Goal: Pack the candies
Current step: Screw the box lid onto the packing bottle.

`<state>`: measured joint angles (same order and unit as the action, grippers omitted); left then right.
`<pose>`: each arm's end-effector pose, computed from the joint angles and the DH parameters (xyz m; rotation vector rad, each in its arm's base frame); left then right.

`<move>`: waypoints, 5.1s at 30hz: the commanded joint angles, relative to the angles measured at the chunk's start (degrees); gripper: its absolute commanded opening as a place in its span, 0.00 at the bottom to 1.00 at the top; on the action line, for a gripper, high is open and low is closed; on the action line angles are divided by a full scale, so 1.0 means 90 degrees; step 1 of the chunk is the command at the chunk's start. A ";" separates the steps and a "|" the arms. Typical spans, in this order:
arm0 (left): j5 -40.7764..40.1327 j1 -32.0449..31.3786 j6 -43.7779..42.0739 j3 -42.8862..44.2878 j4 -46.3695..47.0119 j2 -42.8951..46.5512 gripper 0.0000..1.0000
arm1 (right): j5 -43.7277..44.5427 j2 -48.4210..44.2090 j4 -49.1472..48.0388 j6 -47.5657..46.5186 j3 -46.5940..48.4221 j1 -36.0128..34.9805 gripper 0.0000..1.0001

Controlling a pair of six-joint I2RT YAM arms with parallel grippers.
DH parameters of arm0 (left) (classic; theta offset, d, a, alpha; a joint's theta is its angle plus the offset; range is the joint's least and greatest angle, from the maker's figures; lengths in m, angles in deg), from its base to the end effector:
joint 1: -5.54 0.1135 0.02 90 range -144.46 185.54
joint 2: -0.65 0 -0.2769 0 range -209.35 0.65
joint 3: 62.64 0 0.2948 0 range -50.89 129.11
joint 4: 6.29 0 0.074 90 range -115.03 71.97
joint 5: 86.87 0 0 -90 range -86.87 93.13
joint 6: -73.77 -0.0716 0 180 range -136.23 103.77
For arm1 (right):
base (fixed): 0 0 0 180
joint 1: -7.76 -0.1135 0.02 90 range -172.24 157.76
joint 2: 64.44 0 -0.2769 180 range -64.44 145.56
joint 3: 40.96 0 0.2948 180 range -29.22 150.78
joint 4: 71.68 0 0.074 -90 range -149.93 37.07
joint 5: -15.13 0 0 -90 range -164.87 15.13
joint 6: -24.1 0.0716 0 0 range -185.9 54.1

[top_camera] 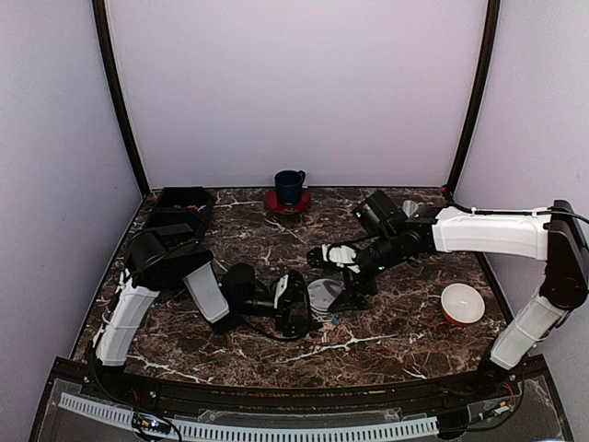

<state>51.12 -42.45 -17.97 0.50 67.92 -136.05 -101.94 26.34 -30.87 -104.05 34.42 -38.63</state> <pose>0.2462 -0.3528 0.0220 1.2961 1.1226 -1.2611 0.2417 0.3009 0.1976 -1.8259 1.7356 0.6581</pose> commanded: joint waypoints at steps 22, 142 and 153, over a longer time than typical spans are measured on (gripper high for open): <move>0.0373 -0.0020 0.0261 0.0007 -0.0786 -0.0323 0.81 | -0.0447 0.0644 0.0045 -0.0009 0.0494 0.0021 0.97; 0.1615 -0.0054 0.0047 -0.0130 -0.0950 -0.0031 0.83 | -0.1404 0.0946 0.1414 -0.2039 0.1084 -0.0174 0.98; 0.1614 0.0038 0.0315 -0.0156 -0.0567 -0.0127 0.82 | -0.1584 0.1009 0.1264 -0.1919 0.0853 -0.0214 0.98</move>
<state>64.06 -42.56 -18.71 -0.33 65.41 -134.85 -114.35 34.93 -17.69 -122.37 43.42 -40.20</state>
